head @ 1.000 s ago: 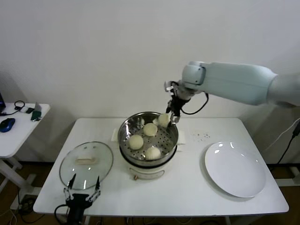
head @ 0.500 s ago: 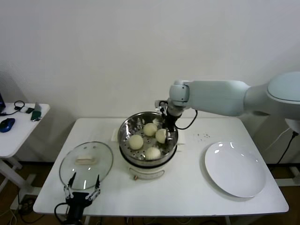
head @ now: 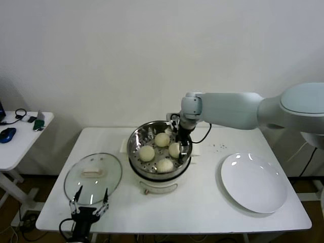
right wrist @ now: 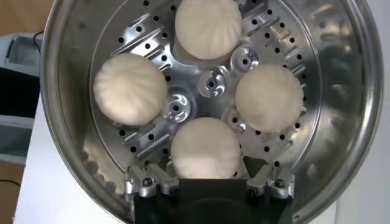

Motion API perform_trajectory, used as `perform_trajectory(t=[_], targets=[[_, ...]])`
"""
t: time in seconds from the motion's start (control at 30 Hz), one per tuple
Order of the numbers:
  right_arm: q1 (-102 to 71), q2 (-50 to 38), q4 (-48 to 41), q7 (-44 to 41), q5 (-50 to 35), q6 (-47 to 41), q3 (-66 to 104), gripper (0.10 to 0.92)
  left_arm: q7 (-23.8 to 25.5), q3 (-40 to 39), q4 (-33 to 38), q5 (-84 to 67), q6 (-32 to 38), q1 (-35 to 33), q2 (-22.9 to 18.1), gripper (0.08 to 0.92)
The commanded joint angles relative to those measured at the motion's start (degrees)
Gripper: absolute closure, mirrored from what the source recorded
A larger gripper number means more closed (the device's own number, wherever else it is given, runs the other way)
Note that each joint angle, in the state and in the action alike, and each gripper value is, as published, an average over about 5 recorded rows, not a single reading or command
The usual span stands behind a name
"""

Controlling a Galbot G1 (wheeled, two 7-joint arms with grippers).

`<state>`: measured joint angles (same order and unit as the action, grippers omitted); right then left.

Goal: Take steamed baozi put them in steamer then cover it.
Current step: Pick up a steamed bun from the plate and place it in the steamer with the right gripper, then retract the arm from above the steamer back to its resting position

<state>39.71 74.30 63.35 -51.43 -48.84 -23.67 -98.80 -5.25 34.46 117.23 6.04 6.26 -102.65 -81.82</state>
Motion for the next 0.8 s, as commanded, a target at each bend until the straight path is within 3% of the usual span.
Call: perform_trajectory(t=[0.03,0.37,0.57,0.8], targets=[[1.7,-1.3,0.1,-1.1,-1.0,0.3,1.5,0.203,0.0,-0.1,0.2,0.1,-0.2,0.2,0.1,0.177],[5.2,-10.4,2.1,-0.5,-3.3,7.5,8.7,0.203,-0.3,-0.1,-0.2,1.0,-1.1,2.3,0.1,0.177],[0.1,-19.5,6.5,12.3,-3.1,17.6,16.7,0.203,-0.7,0.0,0.9,1.8,-3.1,4.2,1.9,0.177],[-19.0,-30.7,11.8,28.1,-1.2,26.2,37.9,0.203,-1.2,0.2,1.4,3.1,-4.5,4.7,2.4,0.177]])
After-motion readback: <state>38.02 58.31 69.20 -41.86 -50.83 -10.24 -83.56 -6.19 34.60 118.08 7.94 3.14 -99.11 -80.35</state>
